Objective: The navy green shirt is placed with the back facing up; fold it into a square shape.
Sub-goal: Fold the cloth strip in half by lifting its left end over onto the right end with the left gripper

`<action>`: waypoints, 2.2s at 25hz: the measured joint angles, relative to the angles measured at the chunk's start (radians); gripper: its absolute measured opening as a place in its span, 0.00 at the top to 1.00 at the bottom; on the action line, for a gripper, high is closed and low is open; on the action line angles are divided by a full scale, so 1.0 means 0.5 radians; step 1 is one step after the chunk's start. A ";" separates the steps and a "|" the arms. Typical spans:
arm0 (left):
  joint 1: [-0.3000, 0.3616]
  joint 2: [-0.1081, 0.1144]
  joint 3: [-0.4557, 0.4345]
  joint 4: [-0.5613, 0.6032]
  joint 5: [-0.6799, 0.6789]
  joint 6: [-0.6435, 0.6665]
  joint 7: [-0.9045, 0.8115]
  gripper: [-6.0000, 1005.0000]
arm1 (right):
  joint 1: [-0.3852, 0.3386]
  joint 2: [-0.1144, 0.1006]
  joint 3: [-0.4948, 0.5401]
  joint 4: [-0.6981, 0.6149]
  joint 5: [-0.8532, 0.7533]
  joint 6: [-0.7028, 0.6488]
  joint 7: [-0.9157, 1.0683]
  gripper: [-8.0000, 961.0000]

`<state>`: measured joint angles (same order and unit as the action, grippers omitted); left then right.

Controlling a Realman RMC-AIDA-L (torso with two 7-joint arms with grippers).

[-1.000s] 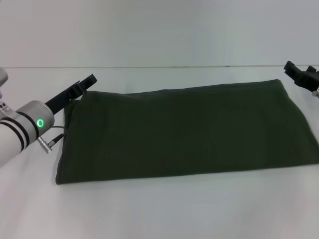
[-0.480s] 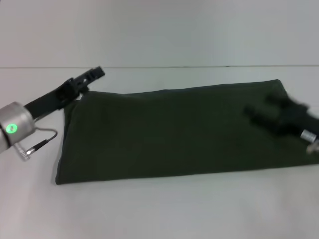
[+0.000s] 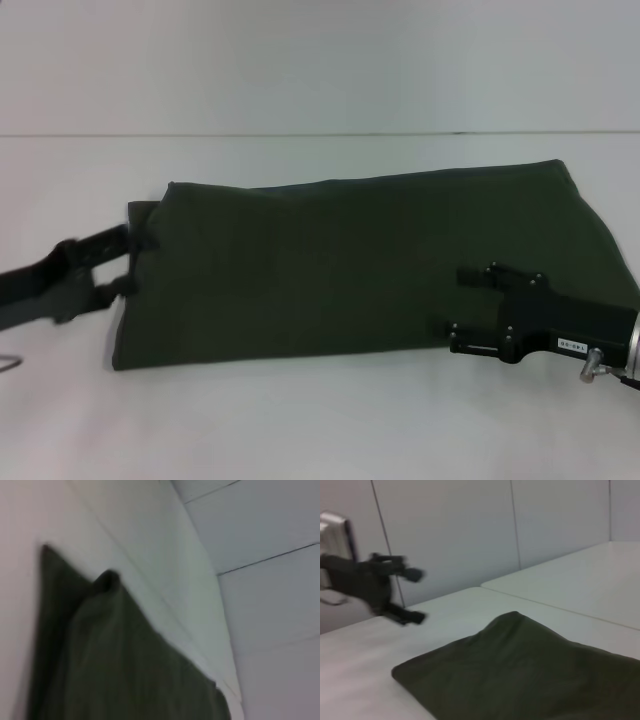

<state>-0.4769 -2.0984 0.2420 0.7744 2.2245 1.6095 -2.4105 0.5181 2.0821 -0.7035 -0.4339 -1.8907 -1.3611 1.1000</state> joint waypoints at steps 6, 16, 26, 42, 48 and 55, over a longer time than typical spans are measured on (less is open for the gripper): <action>0.083 -0.011 0.004 0.223 0.275 0.162 -0.222 0.07 | 0.003 -0.005 0.019 -0.004 0.009 0.018 -0.001 0.05; 0.071 -0.016 0.008 0.215 0.462 0.025 -0.357 0.08 | 0.019 0.002 0.046 -0.009 0.038 0.066 0.000 0.05; 0.031 -0.002 0.020 0.148 0.504 -0.106 -0.431 0.08 | 0.019 0.005 0.063 -0.010 0.043 0.068 -0.001 0.05; -0.068 0.043 0.020 0.047 0.622 -0.146 -0.547 0.08 | 0.015 0.006 0.064 -0.010 0.042 0.073 0.000 0.05; -0.099 0.047 0.035 -0.015 0.622 -0.175 -0.553 0.08 | 0.015 0.008 0.063 -0.006 0.042 0.093 0.000 0.05; -0.122 0.048 0.074 -0.051 0.619 -0.220 -0.560 0.08 | 0.019 0.008 0.063 0.001 0.041 0.096 0.000 0.05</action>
<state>-0.5381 -2.0746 0.2792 0.7489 2.5338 1.4997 -2.6904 0.5277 2.0861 -0.6719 -0.4335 -1.8700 -1.3131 1.0998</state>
